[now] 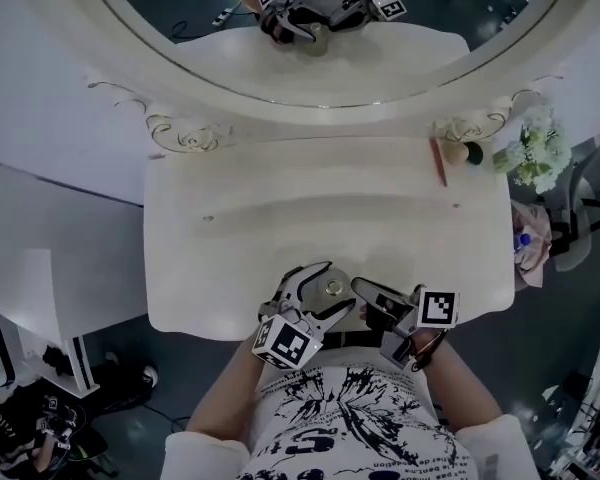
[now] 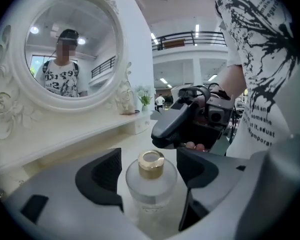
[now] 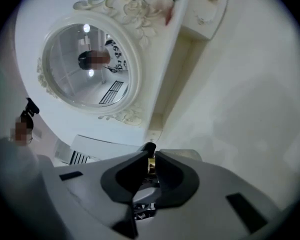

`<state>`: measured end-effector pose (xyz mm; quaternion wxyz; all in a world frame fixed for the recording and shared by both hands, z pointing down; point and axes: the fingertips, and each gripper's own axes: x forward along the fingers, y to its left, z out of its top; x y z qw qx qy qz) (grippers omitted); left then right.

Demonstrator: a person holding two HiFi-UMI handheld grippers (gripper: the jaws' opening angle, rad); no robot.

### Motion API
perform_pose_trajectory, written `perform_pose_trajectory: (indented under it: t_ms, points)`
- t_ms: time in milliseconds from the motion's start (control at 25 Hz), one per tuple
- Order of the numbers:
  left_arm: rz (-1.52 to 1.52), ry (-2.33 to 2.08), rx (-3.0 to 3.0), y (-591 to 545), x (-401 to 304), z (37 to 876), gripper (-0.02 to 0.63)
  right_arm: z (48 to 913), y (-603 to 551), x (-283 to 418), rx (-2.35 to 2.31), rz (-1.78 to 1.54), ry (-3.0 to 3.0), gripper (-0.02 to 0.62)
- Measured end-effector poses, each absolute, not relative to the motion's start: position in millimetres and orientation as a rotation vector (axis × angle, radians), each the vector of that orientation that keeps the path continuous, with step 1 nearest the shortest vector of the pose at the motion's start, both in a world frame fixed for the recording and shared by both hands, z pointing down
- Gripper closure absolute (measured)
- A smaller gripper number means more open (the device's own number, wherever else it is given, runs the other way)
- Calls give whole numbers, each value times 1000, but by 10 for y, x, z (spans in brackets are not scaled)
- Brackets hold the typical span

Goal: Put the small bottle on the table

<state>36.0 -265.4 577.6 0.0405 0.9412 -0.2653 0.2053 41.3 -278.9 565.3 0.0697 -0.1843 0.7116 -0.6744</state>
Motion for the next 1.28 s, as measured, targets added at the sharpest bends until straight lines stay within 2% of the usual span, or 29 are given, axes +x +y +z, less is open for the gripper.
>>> perform_pose_trajectory:
  t_ms: [200, 240, 320, 360, 520, 720, 1080, 1280]
  points:
    - [448, -903, 2854, -2727, 233, 5416, 256, 5495, -2842, 461, -716, -1809, 2442, 566]
    - [439, -935, 2857, -2758, 188, 5377, 282, 5461, -2871, 463, -745, -1765, 2473, 572]
    - [419, -1012, 2849, -2812, 81, 5310, 474, 5381, -2931, 467, -798, -1682, 2507, 578]
    - [402, -1040, 2839, -2833, 35, 5268, 507, 5335, -2961, 469, -827, -1637, 2528, 578]
    - [344, -1169, 2774, -2941, -125, 5098, 575, 5152, -3048, 483, -964, -1377, 2709, 578]
    - [260, -1356, 2536, -3183, -436, 5003, 586, 4900, -3222, 565, -1149, -1085, 2818, 578]
    - [241, -1527, 2503, -3228, -569, 4555, 586, 4323, -3367, 748, -1374, -232, 3001, 578]
    - [272, -1593, 2546, -3185, -517, 4331, 586, 4092, -3369, 755, -1362, -28, 2991, 578]
